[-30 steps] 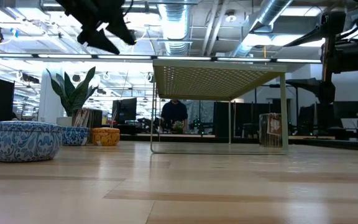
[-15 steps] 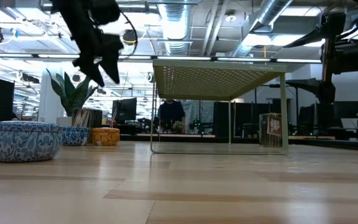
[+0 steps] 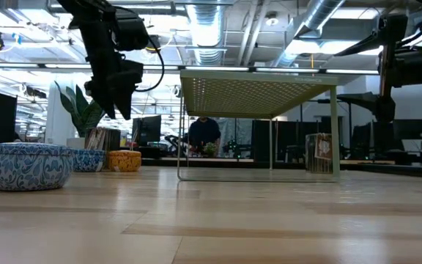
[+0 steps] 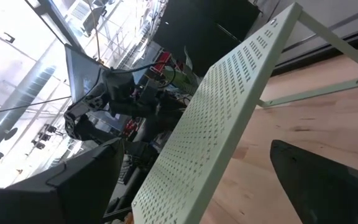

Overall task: Pick & Place candle stick holders
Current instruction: Put the top left silver scented candle on the shelf

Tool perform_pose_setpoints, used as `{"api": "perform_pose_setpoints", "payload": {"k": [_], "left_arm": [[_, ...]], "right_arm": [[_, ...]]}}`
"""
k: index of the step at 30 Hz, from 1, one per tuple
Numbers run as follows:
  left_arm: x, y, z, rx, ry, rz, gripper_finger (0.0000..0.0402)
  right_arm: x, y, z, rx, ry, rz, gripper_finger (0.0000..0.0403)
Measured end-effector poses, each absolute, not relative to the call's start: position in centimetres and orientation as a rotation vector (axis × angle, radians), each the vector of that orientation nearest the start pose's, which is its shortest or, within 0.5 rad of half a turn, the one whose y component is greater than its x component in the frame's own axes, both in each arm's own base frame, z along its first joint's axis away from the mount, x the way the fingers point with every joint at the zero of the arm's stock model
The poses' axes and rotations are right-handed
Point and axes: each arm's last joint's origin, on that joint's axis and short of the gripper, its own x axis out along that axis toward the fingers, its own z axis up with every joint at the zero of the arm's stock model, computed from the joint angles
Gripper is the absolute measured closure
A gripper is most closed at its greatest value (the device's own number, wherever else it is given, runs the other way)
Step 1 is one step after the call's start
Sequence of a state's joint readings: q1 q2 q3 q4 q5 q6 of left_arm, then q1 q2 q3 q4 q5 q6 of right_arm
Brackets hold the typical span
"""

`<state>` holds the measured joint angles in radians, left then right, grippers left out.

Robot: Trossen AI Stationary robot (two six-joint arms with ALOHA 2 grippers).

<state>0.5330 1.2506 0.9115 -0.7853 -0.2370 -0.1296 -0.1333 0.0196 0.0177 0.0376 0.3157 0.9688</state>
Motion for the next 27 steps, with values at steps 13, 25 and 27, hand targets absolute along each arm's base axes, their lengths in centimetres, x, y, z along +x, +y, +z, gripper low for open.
{"api": "perform_pose_setpoints", "payload": {"k": [13,25,27], "left_arm": [[17.4,13.6,23.6,-0.357,1.210,0.755,0.0021],[18.3,14.7,21.6,-0.353,1.302,0.666,0.0023],[18.3,14.9,21.5,-0.356,1.304,0.674,0.0023]], "right_arm": [[9.4,-2.2,17.1,0.959,-0.249,-0.397,0.0008],[9.4,-2.2,17.1,0.956,-0.247,-0.398,0.0008],[9.4,-2.2,17.1,0.956,-0.247,-0.398,0.0008]]}}
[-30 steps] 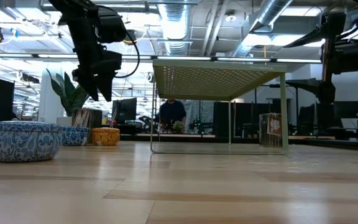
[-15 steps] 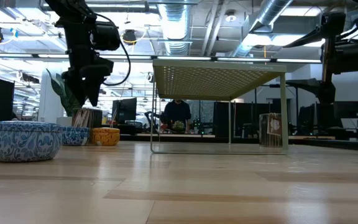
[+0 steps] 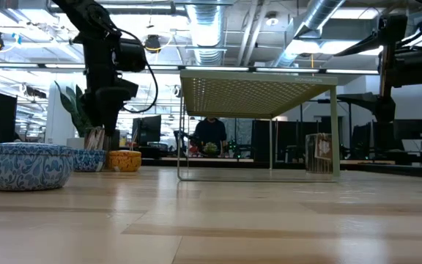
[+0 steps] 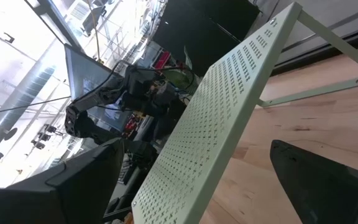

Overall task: Pick & Place candle stick holders
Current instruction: Put the top left silver scented candle on the shelf

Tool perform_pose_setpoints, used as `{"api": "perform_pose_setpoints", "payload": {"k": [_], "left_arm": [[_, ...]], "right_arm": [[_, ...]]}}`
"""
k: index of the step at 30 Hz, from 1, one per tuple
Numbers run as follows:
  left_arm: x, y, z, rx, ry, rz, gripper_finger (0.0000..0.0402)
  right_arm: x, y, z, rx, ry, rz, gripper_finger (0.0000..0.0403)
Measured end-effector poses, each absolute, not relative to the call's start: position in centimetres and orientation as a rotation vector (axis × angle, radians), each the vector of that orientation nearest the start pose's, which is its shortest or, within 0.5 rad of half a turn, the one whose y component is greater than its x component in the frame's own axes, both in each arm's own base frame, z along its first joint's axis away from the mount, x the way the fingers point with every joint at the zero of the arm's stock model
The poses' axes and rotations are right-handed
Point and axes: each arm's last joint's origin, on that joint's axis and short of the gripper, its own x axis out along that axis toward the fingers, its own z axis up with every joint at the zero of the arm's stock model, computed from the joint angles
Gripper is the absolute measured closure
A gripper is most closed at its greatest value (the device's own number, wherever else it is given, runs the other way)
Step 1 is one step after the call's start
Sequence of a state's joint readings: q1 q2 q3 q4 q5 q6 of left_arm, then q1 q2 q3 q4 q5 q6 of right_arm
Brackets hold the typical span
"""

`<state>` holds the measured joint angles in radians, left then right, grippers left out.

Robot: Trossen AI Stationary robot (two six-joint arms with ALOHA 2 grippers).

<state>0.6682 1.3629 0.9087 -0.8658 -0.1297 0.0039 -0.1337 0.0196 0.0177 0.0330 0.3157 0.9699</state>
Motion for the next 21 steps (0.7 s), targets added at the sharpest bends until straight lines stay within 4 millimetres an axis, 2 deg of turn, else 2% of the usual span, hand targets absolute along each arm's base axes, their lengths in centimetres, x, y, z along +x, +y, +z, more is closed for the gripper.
{"api": "perform_pose_setpoints", "payload": {"k": [5,10,13,17,21], "left_arm": [[18.2,14.7,22.1,-0.376,1.272,0.674,0.0023],[17.5,13.9,25.3,-0.340,1.128,0.695,0.0023],[16.8,13.8,26.5,-0.296,1.084,0.708,0.0023],[16.4,14.2,26.5,-0.319,1.085,0.693,0.0018],[16.9,15.0,25.4,-0.307,1.144,0.668,0.0011]], "right_arm": [[9.4,-2.2,17.1,0.956,-0.246,-0.399,0.0008],[9.4,-2.2,17.1,0.955,-0.245,-0.399,0.0008],[9.4,-2.2,17.1,0.955,-0.245,-0.400,0.0008],[9.4,-2.2,17.1,0.955,-0.244,-0.400,0.0008],[9.4,-2.2,17.1,0.955,-0.244,-0.400,0.0008]]}}
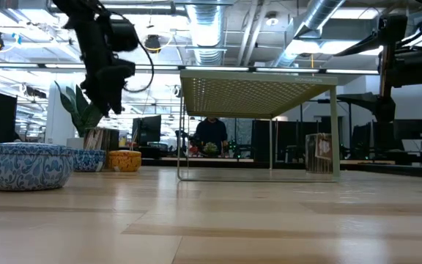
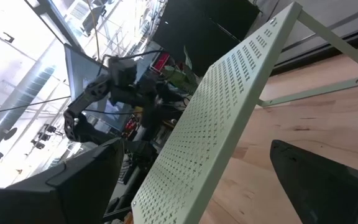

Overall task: Pick & Place candle stick holders
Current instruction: Put the top left silver scented candle on the shelf

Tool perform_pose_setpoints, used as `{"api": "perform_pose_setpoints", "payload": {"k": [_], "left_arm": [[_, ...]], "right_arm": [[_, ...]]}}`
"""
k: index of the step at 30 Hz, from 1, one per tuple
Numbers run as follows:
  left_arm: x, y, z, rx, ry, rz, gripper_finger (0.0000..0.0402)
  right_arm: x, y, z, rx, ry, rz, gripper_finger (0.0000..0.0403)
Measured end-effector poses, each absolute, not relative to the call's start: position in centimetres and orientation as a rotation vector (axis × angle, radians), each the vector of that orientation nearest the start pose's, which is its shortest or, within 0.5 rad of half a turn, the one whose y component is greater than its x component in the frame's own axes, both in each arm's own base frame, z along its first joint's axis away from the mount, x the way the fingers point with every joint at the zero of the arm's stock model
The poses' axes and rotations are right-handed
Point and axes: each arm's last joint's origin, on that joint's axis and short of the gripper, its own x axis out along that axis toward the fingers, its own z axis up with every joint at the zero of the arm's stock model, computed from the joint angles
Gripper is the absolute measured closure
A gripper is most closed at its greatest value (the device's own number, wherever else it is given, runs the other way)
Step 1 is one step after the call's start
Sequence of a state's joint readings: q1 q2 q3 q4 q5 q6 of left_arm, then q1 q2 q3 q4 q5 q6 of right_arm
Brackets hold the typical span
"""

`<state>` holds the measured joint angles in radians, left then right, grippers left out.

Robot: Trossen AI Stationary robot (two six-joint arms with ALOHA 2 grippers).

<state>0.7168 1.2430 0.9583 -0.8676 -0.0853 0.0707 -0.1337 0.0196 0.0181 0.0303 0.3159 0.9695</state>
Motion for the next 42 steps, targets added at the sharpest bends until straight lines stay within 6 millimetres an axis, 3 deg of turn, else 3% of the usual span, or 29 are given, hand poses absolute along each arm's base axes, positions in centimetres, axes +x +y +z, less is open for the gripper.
{"api": "perform_pose_setpoints", "payload": {"k": [9,28,42], "left_arm": [[18.0,16.4,22.9,-0.332,1.258,0.631,0.0006],[17.1,16.2,21.3,-0.359,1.330,0.605,0.0006],[17.1,15.6,19.6,-0.413,1.290,0.505,0.0017]], "right_arm": [[9.4,-2.2,17.1,0.955,-0.245,-0.400,0.0008],[9.4,-2.2,17.1,0.945,-0.241,-0.401,0.0008],[9.4,-2.2,17.1,0.921,-0.235,-0.405,0.0008]]}}
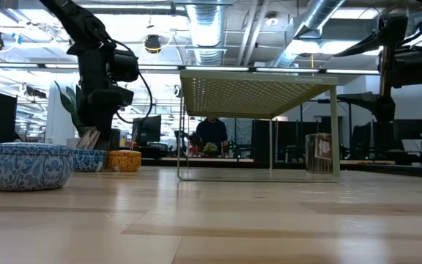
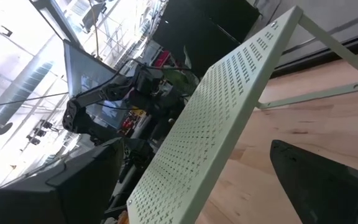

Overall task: Pick & Place candle stick holders
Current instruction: Put the top left silver scented candle on the shelf

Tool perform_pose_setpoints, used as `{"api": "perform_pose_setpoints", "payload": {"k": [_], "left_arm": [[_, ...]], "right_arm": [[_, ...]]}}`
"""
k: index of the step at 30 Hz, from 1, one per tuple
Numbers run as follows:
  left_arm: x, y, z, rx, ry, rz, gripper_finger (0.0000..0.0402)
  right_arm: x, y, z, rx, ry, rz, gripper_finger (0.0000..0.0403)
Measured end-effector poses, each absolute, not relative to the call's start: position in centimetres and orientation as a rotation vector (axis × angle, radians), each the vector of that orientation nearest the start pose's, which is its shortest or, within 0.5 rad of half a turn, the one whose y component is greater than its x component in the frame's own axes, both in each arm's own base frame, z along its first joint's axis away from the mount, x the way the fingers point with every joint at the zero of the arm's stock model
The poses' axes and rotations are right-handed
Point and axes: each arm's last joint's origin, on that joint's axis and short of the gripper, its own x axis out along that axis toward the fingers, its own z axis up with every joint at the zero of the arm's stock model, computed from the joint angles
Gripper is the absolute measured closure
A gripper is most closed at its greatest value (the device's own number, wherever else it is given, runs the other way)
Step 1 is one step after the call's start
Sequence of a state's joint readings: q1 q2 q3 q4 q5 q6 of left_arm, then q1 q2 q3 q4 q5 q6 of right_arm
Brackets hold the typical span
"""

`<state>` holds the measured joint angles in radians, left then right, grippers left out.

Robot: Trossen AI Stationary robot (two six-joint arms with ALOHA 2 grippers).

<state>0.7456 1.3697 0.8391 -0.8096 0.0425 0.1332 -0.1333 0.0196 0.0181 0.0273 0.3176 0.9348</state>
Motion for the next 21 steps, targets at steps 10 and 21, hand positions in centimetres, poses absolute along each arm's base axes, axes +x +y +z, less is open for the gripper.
{"api": "perform_pose_setpoints", "payload": {"k": [10,21], "left_arm": [[17.23,15.65,19.54,-0.401,1.264,0.475,0.0031],[17.11,15.52,19.87,-0.417,1.247,0.494,0.0047]], "right_arm": [[9.43,-2.18,17.08,0.918,-0.234,-0.406,0.0008],[9.43,-2.18,17.08,0.919,-0.234,-0.406,0.0008]]}}
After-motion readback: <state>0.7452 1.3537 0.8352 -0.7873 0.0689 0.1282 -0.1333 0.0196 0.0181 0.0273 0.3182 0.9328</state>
